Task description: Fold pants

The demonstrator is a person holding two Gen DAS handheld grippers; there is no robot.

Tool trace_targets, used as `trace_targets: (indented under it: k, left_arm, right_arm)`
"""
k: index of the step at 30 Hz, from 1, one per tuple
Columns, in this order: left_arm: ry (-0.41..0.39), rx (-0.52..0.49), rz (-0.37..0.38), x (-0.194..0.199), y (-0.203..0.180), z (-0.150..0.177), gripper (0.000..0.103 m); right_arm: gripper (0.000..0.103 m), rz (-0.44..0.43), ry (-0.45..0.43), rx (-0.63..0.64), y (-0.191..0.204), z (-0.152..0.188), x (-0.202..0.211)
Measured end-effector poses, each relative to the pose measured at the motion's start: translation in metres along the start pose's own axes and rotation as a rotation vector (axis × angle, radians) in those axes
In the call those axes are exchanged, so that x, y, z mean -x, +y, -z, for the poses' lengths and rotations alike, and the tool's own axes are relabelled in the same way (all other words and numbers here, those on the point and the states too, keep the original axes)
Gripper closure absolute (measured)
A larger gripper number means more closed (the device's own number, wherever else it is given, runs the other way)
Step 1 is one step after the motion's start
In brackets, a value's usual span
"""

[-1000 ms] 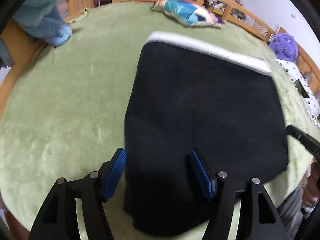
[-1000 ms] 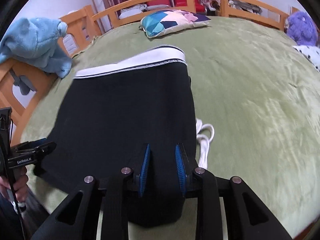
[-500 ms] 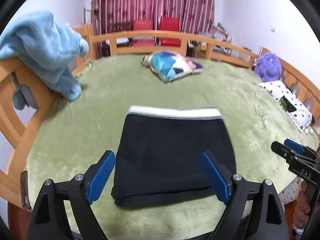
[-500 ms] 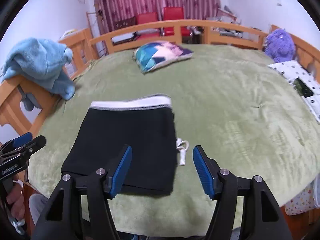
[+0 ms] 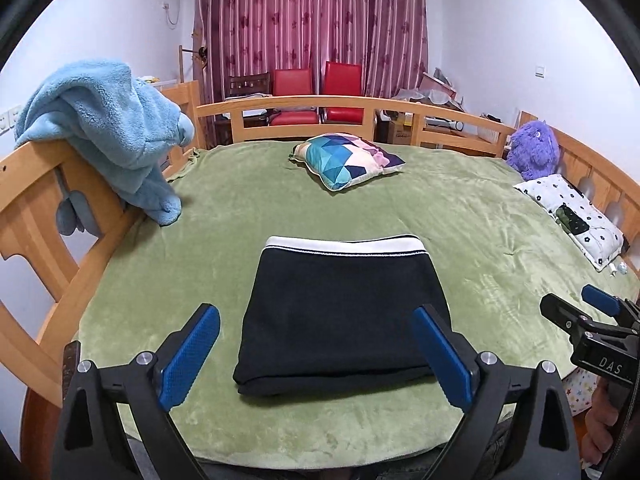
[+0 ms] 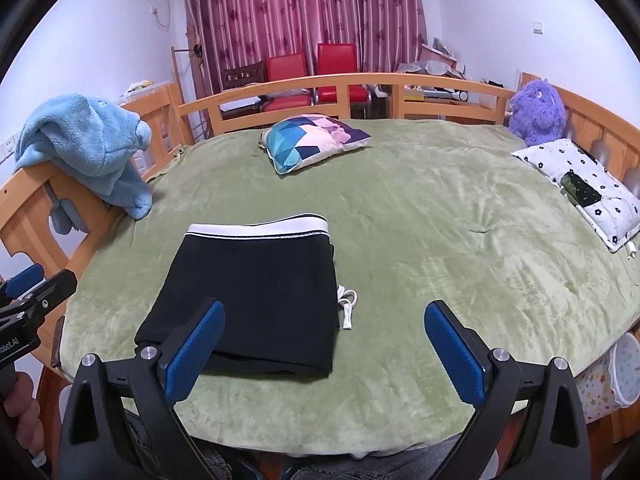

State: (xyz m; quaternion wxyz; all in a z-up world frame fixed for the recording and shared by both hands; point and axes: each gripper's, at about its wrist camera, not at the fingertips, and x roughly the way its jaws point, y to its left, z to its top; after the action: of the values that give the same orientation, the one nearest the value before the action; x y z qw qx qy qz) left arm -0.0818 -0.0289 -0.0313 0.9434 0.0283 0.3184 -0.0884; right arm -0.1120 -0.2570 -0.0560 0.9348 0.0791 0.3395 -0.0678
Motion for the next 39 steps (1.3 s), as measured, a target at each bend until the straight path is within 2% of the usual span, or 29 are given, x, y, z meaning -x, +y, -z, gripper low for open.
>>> trace_targets:
  k: [39]
  left_arm:
    - [0.001, 0.031, 0.018, 0.010, -0.003, 0.000, 0.005]
  right_arm:
    - [0.004, 0.020, -0.024, -0.011, 0.003, 0.000, 0.022]
